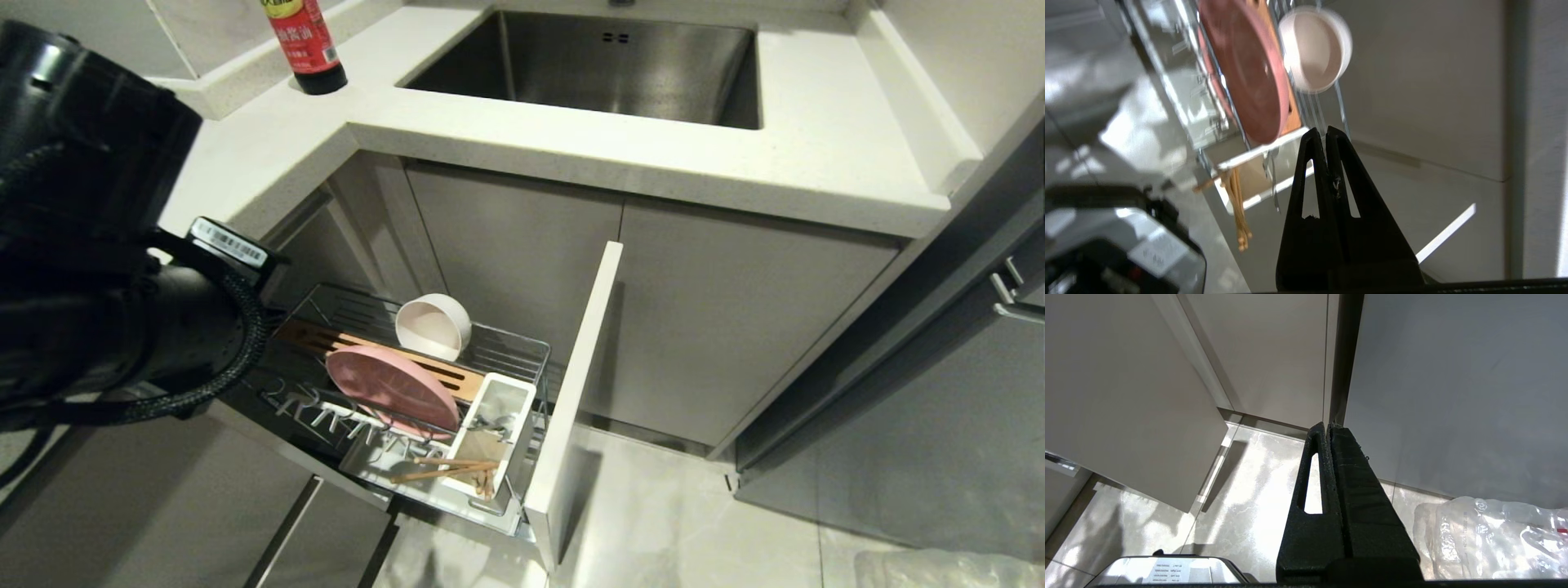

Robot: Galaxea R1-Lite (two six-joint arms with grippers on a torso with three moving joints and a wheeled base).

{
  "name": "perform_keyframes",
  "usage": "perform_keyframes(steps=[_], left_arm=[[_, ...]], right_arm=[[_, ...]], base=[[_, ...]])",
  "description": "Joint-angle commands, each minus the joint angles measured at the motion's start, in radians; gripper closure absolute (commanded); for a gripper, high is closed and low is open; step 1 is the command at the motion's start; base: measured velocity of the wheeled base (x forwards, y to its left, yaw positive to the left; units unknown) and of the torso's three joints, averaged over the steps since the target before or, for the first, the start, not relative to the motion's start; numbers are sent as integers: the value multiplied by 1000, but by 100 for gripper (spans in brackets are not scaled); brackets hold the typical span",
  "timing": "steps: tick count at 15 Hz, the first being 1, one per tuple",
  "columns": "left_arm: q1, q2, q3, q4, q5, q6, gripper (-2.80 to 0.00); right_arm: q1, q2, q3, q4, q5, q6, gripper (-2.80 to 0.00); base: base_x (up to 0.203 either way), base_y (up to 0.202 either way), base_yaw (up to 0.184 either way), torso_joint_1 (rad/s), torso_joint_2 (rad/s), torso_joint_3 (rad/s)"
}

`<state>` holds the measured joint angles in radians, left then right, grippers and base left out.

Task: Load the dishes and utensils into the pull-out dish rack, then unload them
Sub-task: Take the plate out of the cupboard

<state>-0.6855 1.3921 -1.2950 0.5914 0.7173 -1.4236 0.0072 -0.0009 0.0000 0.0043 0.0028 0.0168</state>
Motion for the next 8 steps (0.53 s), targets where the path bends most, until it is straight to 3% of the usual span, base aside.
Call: perform_keyframes(steps=[1,4,5,8], left_arm=[[23,67,-6,3,-34,-27,0],[43,145,-23,19,-42,-70,0],[49,170,-28,29,-42,-78,-280],[68,208,-49,91,-56,-131,-280]], right_arm=[[0,-1,0,0,0,0,0],[0,1,0,0,0,0,0],[0,1,0,0,0,0,0],[0,1,0,0,0,0,0]], base=[[0,0,0,0,0,0],[0,0,0,0,0,0],[0,0,0,0,0,0],[0,0,0,0,0,0]])
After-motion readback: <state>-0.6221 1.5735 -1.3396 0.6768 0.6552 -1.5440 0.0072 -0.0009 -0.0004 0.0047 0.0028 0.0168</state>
